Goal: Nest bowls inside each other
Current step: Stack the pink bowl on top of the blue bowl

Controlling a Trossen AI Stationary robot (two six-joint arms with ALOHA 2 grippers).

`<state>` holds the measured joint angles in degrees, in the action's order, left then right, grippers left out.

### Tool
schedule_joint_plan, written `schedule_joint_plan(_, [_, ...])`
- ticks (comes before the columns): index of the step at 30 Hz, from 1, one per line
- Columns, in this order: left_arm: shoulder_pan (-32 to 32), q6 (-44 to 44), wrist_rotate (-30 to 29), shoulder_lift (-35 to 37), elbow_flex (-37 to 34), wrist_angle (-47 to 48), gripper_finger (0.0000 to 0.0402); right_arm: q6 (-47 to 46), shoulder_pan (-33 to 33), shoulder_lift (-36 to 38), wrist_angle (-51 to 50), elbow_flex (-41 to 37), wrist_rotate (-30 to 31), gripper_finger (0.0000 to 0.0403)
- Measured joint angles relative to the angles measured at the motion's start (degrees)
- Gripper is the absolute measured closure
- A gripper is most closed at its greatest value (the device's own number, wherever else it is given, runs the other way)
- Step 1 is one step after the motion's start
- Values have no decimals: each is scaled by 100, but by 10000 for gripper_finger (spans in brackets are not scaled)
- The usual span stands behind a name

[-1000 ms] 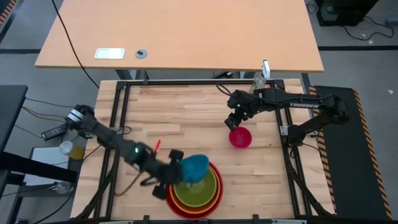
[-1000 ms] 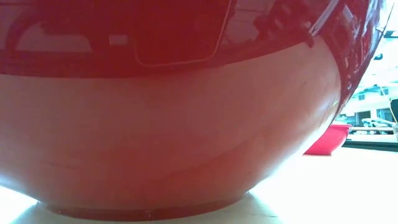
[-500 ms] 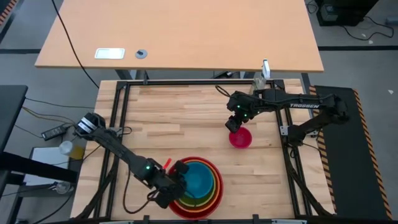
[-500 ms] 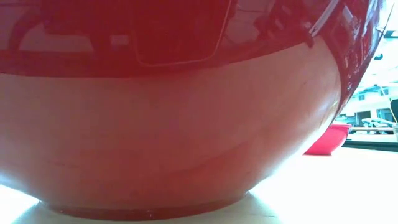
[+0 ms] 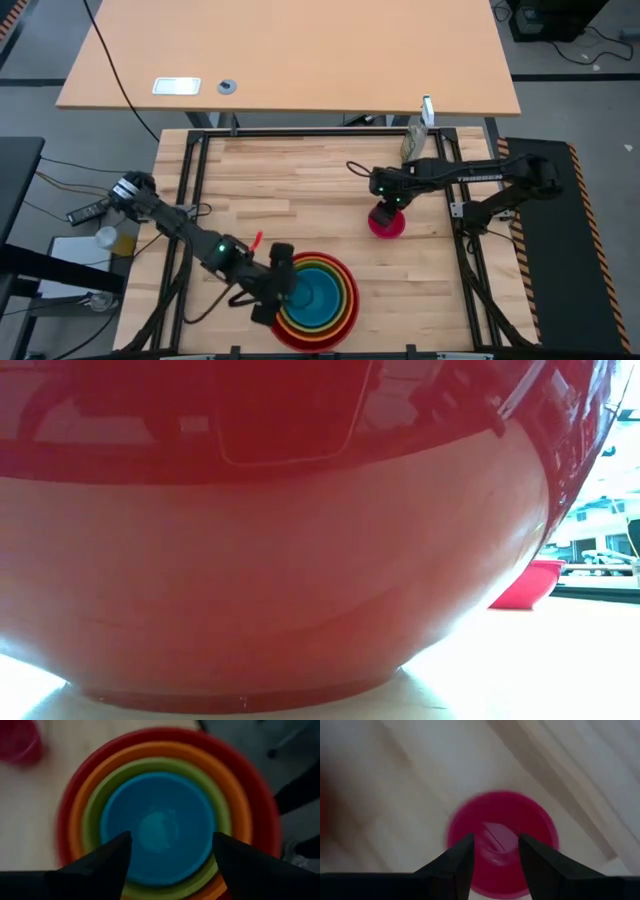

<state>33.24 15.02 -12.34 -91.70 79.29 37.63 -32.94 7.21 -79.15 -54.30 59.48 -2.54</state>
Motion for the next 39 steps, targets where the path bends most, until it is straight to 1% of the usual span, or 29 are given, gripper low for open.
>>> schedule_joint_plan(5, [-164,252,-150,159,-3,399,155,24,272,0,78,-591,279,242])
schedule_joint_plan(8, [-150,326,-346,251,-77,501,175,185,376,0,156,-809,300,240])
schedule_joint_plan(14, [-154,988,-613,668,-782,307,205,377,564,0,304,-1127,245,226])
schedule_joint_plan(17, [-139,1418,-832,1028,-1155,236,209,419,622,0,520,-1324,22,229])
schedule_joint_plan(19, [-136,1690,-1129,1269,-1299,186,209,379,640,0,642,-1461,-142,238])
schedule_joint_plan(21, [-139,1955,-1546,1538,-1446,189,209,297,644,0,737,-1583,-184,253])
schedule_joint_plan(24, [-141,2351,-2149,1906,-1618,192,209,163,635,0,740,-1734,-201,293])
schedule_joint_plan(26, [-141,2501,-2387,2111,-1703,199,209,115,626,0,748,-1750,-235,327])
schedule_joint_plan(29, [-141,2547,-2554,2344,-1788,217,209,100,631,2,786,-1680,-549,378])
schedule_joint_plan(31, [-185,2551,-2559,2413,-1787,205,209,66,615,4,789,-1501,-802,380])
schedule_joint_plan(33, [-198,2618,-2561,2462,-1788,214,209,-128,525,36,771,-1213,-943,375])
schedule_joint_plan(36, [-195,2715,-2607,2518,-1786,177,209,-382,246,129,764,-617,-964,366])
schedule_joint_plan(39, [-190,2708,-2725,2518,-1786,114,209,-544,-148,133,719,97,-891,373])
